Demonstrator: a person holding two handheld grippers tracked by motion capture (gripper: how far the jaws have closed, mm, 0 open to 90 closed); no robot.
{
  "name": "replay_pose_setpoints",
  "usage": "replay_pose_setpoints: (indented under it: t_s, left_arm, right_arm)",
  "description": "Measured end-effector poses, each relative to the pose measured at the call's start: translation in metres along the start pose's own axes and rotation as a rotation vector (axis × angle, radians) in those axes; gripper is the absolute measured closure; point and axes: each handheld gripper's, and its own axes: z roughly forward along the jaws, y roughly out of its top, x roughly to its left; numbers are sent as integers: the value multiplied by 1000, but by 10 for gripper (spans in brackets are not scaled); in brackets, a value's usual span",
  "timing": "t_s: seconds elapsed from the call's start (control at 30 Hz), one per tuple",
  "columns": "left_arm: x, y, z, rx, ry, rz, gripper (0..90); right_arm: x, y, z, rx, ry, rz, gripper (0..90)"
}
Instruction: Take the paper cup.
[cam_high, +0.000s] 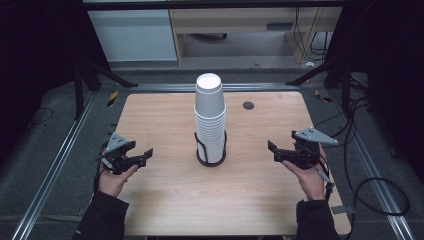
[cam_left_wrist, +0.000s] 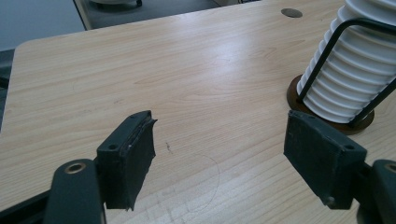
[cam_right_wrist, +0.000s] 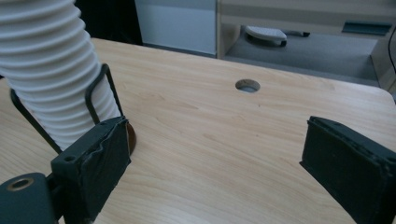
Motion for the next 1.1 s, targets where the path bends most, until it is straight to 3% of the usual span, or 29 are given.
replay_pose_setpoints:
  t_s: [0.17,0.37,0.57,0.83,0.93,1.1]
  left_arm:
    - [-1,-5,3,20,4,13,228]
    - [-1,-2,-2,-5,-6,2,232]
    - [-3,2,-3,-17,-8,20,235]
    - [-3,2,0,-20,-17,16,237]
    - [-3,2,2,-14,-20,18,242]
    - [-3,2,2,-11,-19,21,240]
  right_arm:
    - [7,10,-1,-30,25,-4,75]
    - [22,34,6,-83,67,-20,77]
    - [35,53,14,-129,111,-24,81]
    - [53,74,21,-156,174,-49,80]
    - [71,90,26,-171,223,-82,77]
    - [86,105,32,-190,279,-99,75]
